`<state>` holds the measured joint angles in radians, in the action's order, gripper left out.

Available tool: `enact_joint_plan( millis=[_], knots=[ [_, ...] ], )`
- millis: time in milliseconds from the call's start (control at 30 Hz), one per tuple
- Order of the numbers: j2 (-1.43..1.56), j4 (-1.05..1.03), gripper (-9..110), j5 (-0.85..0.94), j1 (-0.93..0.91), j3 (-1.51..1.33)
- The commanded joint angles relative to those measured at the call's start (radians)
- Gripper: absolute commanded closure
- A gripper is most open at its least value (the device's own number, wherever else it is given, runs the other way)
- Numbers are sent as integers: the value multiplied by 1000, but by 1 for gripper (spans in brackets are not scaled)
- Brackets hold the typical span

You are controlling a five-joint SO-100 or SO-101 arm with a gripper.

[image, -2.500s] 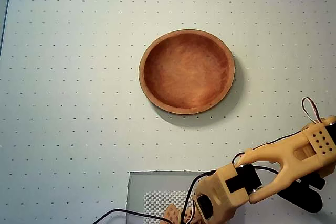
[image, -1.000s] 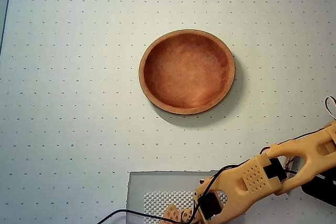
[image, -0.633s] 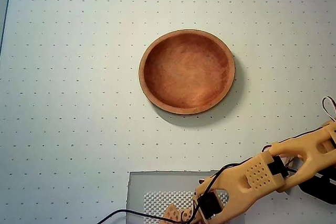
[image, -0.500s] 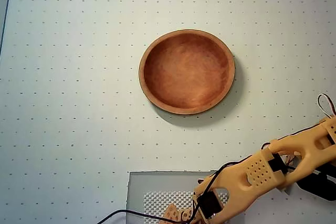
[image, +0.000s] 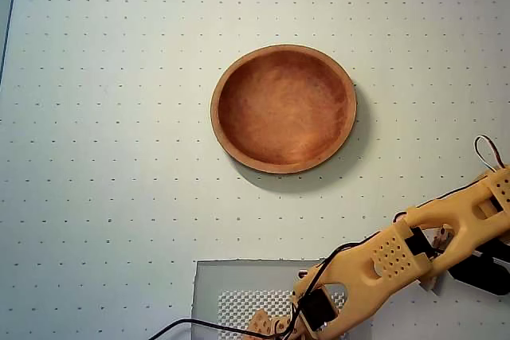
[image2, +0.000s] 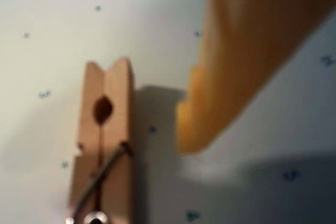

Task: Grasp a clothespin and put it in the bowl.

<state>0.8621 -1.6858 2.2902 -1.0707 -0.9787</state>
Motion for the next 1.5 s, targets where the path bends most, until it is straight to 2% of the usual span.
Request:
enact_joint_plan(
  millis=[0, 433, 967, 1467],
  knots=[
    [29, 8, 72, -5, -6, 46],
    [-46, 20, 72, -46, -6, 52],
    [12, 21, 73, -57, -8, -49],
    [20, 21, 90, -58, -8, -49]
  ],
)
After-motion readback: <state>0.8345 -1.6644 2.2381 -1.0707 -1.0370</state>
